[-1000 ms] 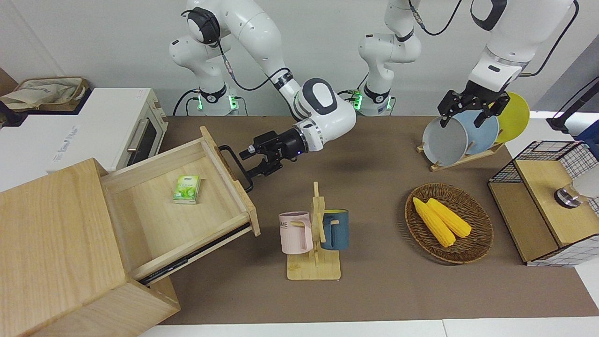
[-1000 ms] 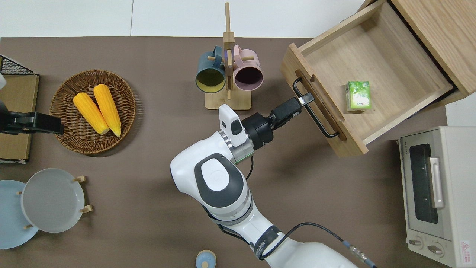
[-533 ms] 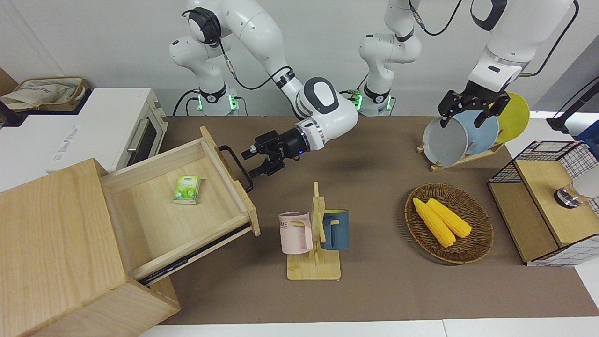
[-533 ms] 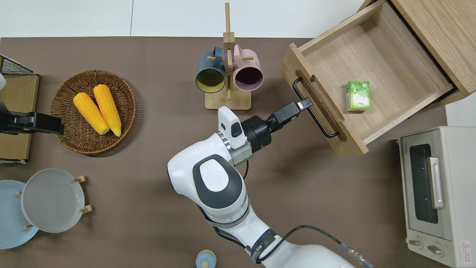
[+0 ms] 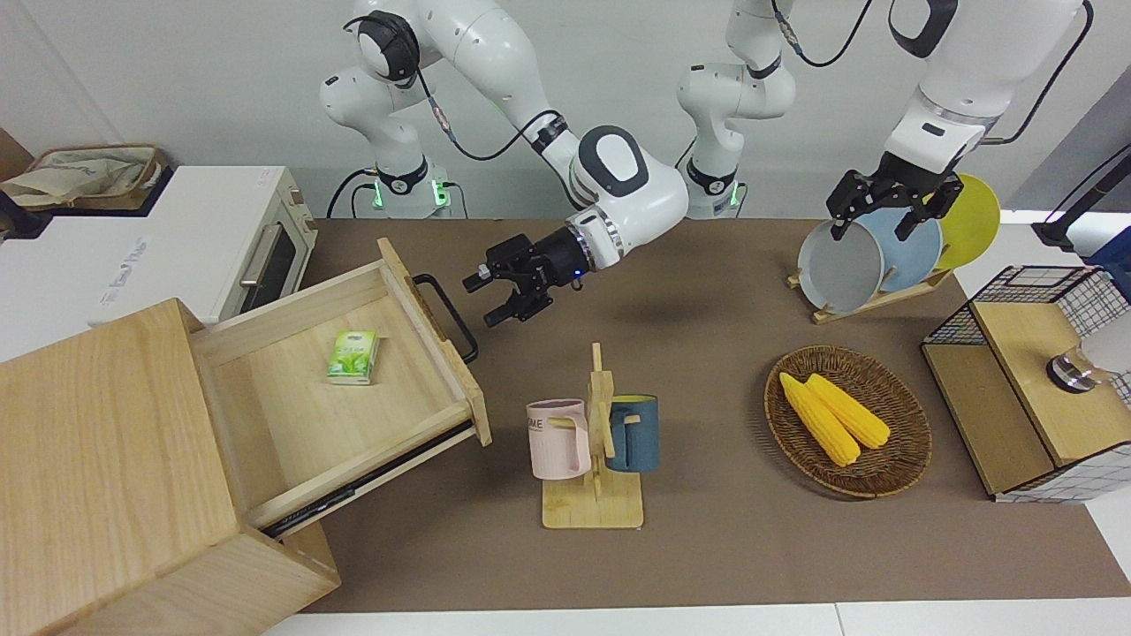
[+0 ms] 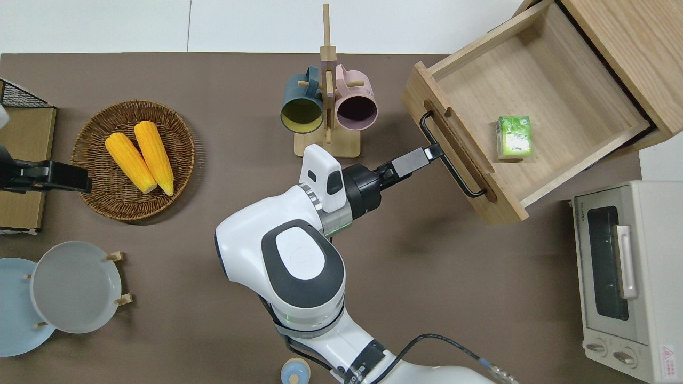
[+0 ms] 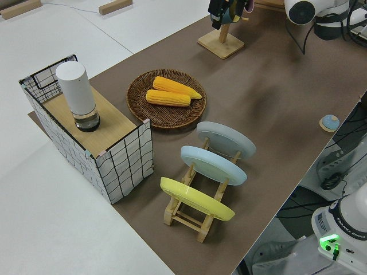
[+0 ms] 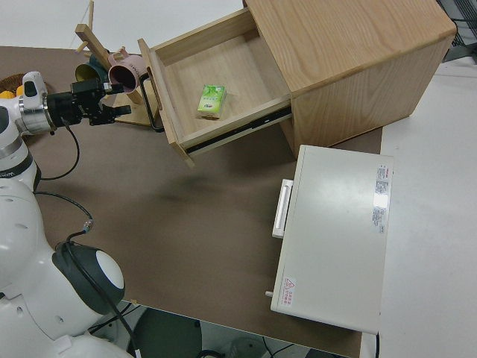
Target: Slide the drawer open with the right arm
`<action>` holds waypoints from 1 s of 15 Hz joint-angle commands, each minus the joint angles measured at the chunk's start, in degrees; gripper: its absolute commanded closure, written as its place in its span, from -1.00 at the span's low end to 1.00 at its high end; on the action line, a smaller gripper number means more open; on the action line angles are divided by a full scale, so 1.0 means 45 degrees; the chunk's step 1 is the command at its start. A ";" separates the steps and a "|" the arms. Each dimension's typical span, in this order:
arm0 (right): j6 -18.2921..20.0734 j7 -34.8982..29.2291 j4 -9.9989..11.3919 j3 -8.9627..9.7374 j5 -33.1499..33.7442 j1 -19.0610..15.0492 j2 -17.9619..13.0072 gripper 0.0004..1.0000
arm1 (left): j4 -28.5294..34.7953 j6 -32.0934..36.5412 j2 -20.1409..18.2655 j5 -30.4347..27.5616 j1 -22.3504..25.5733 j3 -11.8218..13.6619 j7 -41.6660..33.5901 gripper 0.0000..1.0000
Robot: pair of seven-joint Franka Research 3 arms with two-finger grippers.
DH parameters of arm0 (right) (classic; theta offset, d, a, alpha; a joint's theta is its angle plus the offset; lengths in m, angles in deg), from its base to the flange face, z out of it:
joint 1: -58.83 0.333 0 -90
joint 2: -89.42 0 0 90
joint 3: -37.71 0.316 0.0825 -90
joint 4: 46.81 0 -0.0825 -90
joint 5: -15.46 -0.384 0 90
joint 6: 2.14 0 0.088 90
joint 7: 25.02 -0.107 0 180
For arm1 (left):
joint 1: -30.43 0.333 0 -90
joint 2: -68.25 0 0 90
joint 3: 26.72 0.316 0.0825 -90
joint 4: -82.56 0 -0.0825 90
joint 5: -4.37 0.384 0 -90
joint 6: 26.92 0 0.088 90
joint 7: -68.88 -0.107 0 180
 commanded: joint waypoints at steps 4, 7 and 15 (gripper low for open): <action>-0.0829 0.0580 -0.0941 -0.0030 -0.2621 -0.0618 -0.1032 -0.96 | -0.0260 -0.0005 0.0169 0.0159 -0.0219 0.0212 -0.0096 -1.00; -0.1278 0.1087 -0.0941 -0.0069 -0.3850 -0.1165 -0.1715 -0.96 | -0.0260 -0.0005 0.0169 0.0159 -0.0219 0.0212 -0.0096 -1.00; -0.1963 0.1517 -0.0941 -0.0128 -0.8010 -0.3176 -0.3356 -0.96 | -0.0260 -0.0005 0.0169 0.0159 -0.0219 0.0212 -0.0096 -1.00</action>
